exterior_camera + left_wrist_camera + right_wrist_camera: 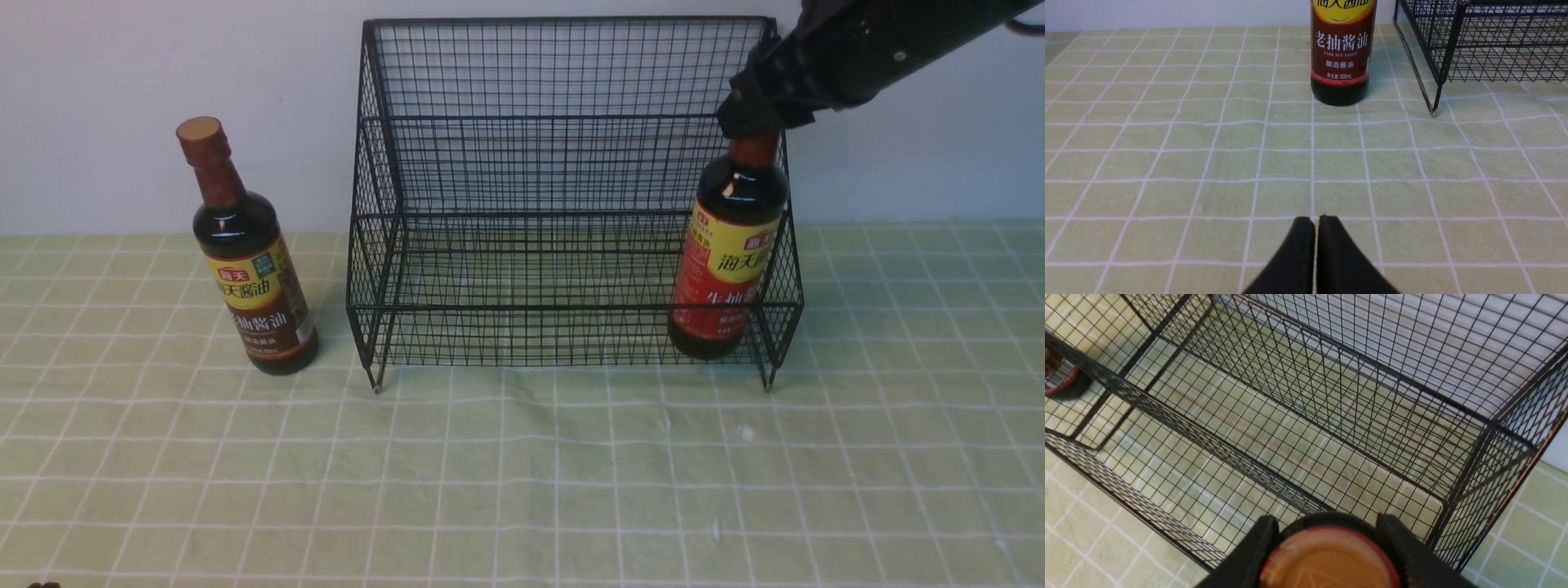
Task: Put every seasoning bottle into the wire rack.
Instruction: Use the right arm to put the condiment bottle back on the shelf, then use the left arm to grab the condiment bottle closest to it
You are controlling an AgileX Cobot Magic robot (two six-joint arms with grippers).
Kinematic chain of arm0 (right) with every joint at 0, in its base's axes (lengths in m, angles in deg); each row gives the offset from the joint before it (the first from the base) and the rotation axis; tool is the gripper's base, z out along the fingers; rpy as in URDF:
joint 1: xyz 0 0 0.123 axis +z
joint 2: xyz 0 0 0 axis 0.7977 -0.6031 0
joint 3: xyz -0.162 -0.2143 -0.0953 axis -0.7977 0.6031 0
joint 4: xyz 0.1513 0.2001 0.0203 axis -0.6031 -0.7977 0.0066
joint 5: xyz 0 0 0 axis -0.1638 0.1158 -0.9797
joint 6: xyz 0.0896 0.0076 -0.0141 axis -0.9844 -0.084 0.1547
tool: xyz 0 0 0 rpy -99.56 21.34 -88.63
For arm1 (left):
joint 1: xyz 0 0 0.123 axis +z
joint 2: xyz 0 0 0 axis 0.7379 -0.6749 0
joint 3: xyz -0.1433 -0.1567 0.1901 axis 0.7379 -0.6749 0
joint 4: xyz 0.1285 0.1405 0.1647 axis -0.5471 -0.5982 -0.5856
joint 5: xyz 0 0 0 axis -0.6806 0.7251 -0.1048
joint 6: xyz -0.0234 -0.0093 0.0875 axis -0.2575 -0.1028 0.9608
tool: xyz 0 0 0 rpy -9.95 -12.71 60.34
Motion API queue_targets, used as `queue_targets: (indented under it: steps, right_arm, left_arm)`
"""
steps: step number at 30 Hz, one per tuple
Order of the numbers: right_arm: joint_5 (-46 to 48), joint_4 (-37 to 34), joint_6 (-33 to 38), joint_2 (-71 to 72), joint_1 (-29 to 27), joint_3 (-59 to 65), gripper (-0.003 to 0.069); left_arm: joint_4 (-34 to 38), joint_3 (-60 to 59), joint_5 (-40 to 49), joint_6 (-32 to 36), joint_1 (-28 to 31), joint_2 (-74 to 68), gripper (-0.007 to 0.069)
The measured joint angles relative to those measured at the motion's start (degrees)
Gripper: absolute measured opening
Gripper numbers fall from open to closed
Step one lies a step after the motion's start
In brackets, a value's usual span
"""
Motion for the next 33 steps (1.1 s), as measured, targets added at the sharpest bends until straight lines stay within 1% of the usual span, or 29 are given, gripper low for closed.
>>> queue_targets:
  steps: [4, 8, 9, 10, 13, 17, 21, 23, 25, 26, 28, 30, 31, 32, 33]
  right_arm:
    - [0.6, 0.4, -0.1, -0.4, 0.0, -0.5, 0.0296]
    - [1.3, 1.0, -0.9, -0.4, 0.0, -0.5, 0.0351]
    - [1.3, 1.7, -1.8, -0.1, 0.0, -0.5, 0.038]
    - [1.3, 1.8, -1.9, -0.1, 0.0, -0.5, 0.0383]
    - [1.9, 4.0, -4.1, 1.7, 0.0, -0.6, 0.0424]
    - [2.1, 7.4, -7.0, 5.8, 0.0, -1.3, 0.0442]
    - [2.5, 9.8, -9.0, 9.5, 0.0, -1.5, 0.0444]
    - [4.0, 10.8, -11.6, 13.6, 0.0, -1.5, 0.0442]
    - [6.8, 10.9, -14.6, 18.9, 0.0, -1.5, 0.0418]
    - [7.1, 10.9, -14.9, 19.9, 0.0, -1.5, 0.0414]
    - [10.0, 11.1, -17.6, 25.1, 0.0, -1.6, 0.0352]
    - [11.4, 11.5, -19.8, 29.6, 0.0, -1.5, 0.0265]
    - [11.5, 12.6, -21.6, 34.7, 0.0, -0.4, 0.017]
    - [11.5, 12.9, -22.3, 36.1, 0.0, 0.2, 0.0158]
    - [11.0, 14.5, -23.8, 41.4, 0.0, 2.8, 0.007]
  left_arm:
    - [0.0, 0.0, 0.0, 0.0, 0.0, 0.0, -0.0007]
    - [0.0, 0.0, 0.0, 0.0, 0.0, 0.0, -0.0007]
    - [0.0, 0.0, 0.0, 0.0, 0.0, 0.0, -0.0007]
    - [0.0, 0.0, 0.0, 0.0, 0.0, 0.0, -0.0007]
    - [0.0, 0.0, 0.0, 0.0, 0.0, 0.0, -0.0007]
    - [0.0, 0.0, 0.0, 0.0, 0.0, 0.0, -0.0007]
    - [0.0, 0.0, 0.0, 0.0, 0.0, 0.0, -0.0007]
    - [0.0, -0.1, -0.2, 0.0, 0.0, 0.0, -0.0007]
    - [1.4, -0.2, -2.4, -0.2, 0.0, 0.0, -0.0007]
    - [2.0, -0.2, -3.1, -0.4, 0.0, 0.0, -0.0007]
    - [6.0, -0.3, -6.6, -1.1, 0.0, 0.0, -0.0007]
    - [9.5, -0.3, -9.4, -2.1, 0.0, 0.0, -0.0007]
    - [14.2, -0.3, -11.9, -2.6, 0.0, 0.0, -0.0007]
    - [14.7, -0.3, -12.2, -2.6, 0.0, 0.0, -0.0007]
    - [18.4, -0.3, -15.2, -2.7, 0.0, 0.0, -0.0007]
